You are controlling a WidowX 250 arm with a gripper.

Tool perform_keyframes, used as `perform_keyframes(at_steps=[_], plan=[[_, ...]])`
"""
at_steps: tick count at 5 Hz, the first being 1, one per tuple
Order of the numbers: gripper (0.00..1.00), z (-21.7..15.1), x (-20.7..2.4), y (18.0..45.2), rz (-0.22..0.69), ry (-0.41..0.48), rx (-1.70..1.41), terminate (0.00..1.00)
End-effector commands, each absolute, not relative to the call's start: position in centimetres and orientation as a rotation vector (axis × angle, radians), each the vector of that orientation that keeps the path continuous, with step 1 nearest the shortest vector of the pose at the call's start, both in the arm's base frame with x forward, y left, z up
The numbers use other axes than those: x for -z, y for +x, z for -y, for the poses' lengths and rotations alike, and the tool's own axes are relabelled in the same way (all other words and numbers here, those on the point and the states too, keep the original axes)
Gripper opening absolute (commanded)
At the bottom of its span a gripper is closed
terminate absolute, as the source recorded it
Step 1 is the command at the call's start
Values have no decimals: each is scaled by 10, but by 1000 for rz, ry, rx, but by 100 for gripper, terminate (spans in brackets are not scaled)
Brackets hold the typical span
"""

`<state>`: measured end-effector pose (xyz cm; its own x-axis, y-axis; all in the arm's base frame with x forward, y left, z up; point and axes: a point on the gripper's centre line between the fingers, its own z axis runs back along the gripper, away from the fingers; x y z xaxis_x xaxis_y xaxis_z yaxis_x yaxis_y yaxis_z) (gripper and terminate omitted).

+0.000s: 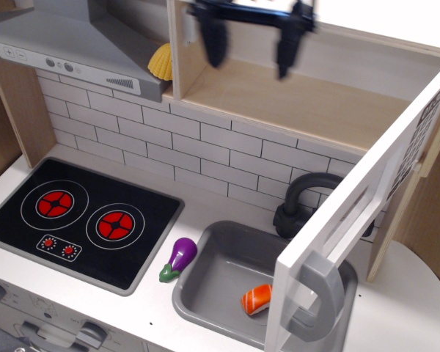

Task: Close microwave

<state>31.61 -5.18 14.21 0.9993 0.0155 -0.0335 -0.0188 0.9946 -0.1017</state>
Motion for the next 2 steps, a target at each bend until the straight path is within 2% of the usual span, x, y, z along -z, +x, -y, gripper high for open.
perform_keyframes(at_steps=[1, 2], plan=[[100, 104, -167, 294, 34, -149, 114, 0], [100, 117, -167, 286, 66, -132, 137, 0]])
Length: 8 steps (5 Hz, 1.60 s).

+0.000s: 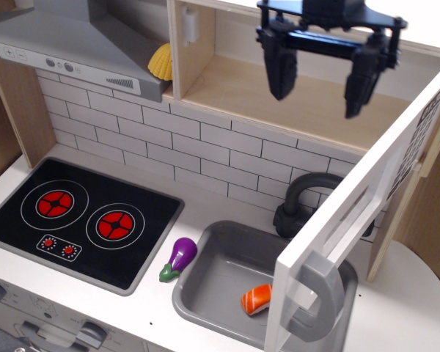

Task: Close microwave

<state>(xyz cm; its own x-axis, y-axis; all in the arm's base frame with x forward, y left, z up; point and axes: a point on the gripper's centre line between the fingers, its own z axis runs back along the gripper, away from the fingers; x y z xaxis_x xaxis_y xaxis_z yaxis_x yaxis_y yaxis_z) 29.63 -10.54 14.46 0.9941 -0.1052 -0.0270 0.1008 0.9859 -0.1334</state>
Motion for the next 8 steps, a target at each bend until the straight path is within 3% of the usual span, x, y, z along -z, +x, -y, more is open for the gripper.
perform_keyframes(at_steps=[1, 4, 6, 8], plan=[[100, 129, -163, 277, 76, -123, 170, 0], [100, 148, -141, 263, 76, -103, 174, 0], [100, 107, -132, 291, 107, -19, 102, 0], [100, 55, -140, 324, 156, 77, 45, 0]])
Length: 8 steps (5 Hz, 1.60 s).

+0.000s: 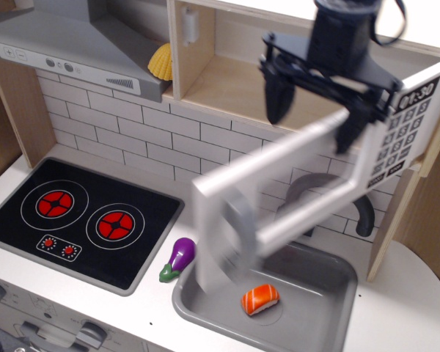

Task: Close microwave

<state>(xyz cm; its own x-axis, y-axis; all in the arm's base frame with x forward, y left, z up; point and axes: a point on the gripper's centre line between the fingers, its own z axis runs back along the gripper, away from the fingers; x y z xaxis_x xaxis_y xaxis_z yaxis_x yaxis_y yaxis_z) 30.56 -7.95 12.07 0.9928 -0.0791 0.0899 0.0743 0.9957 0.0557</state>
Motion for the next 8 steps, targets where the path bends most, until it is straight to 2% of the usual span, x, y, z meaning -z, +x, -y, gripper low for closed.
perform_keyframes(at_steps=[1, 2, 3, 4, 5, 6, 8], plan=[[100, 45, -157, 344, 163, 92, 22, 0], [100, 47, -180, 348, 177, 42, -2, 0], [100, 62, -185, 321, 172, 5, 47, 0], [100, 75, -178, 290, 160, -30, 94, 0], [100, 84, -166, 263, 133, -40, 137, 0], [100, 86, -139, 255, 107, -27, 111, 0], [100, 64, -91, 276, 125, -4, -9, 0]])
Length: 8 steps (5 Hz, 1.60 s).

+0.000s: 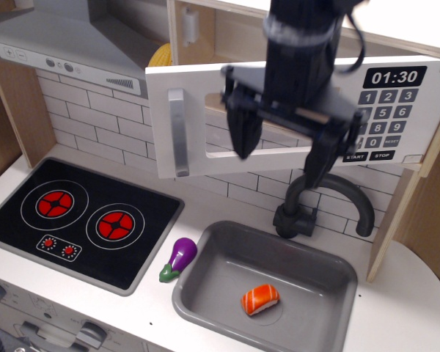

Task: Close microwave

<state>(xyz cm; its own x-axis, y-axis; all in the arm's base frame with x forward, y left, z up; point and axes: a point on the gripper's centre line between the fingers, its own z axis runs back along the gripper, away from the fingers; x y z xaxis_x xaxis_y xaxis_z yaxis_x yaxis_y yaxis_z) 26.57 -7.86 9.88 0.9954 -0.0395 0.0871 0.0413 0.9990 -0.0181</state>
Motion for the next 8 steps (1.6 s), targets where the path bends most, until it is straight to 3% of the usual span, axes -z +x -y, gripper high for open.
perform_keyframes(at_steps=[1, 5, 8], plan=[[100, 52, -70, 288, 121, 1, -62, 0], [100, 13, -17, 310, 102, 55, -117, 0], [100, -7, -13, 344, 141, 21, -153, 0]])
